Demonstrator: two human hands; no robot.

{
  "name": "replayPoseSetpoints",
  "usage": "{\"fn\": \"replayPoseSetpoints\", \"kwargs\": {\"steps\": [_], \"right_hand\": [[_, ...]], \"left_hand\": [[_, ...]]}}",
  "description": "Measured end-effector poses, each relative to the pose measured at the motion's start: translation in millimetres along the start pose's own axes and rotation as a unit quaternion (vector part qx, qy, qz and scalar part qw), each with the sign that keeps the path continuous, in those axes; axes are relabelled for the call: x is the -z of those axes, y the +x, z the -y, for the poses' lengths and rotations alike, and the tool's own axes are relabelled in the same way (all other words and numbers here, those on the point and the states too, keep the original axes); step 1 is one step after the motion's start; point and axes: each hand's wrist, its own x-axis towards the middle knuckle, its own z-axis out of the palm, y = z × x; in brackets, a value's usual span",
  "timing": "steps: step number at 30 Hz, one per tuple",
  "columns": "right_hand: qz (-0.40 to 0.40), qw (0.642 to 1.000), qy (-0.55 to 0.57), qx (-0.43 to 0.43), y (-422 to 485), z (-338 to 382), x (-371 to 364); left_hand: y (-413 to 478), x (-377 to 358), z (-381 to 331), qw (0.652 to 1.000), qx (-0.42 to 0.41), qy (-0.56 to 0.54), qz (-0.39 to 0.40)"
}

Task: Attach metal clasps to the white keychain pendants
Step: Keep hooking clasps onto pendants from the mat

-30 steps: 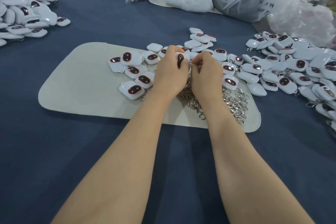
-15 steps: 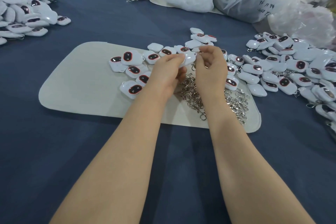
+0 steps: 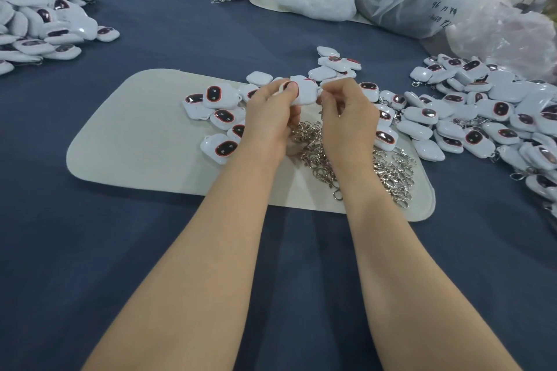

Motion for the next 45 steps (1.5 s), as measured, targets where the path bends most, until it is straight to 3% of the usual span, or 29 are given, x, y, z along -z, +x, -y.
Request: {"fn": "replayPoseSetpoints", "kwargs": {"steps": [2, 4, 7, 9, 13, 16, 23, 33, 40, 45], "right_hand": [[0.016, 1.000, -0.018, 0.004, -1, -1, 0], [0.035, 0.999, -0.040, 0.005, -2, -2, -1], [0.051, 0.998, -0.022, -0.026, -2, -3, -1], [0.059, 0.997, 0.008, -0.052, -1, -3, -1], [0.040, 0.996, 0.045, -0.070, 1, -2, -2], [0.010, 0.994, 0.077, -0.074, 2, -1, -1], [-0.034, 0.995, 0.087, -0.040, 0, 2, -1], [-0.024, 0.999, 0.018, -0.019, 0, -2, -2], [0.031, 0.999, 0.014, -0.024, -2, -4, -4], [0.031, 0.992, 0.076, -0.095, 2, -3, -3]], "left_hand": [[1, 0, 2, 0.994, -0.075, 0.084, -0.015], [-1, 1, 5, 0.966, -0.172, 0.193, -0.013], [-4, 0, 8, 0.937, -0.245, 0.249, 0.002], [-2, -1, 8, 0.942, -0.231, 0.244, -0.002], [6, -1, 11, 0.984, -0.107, 0.142, -0.019], [11, 0, 12, 0.995, -0.033, 0.098, -0.016], [8, 0, 10, 0.997, -0.006, 0.074, 0.004], [3, 0, 7, 0.989, -0.090, 0.120, -0.010], [0, 1, 6, 0.939, -0.239, 0.246, -0.014], [0, -1, 8, 0.951, -0.207, 0.228, -0.022]]}}
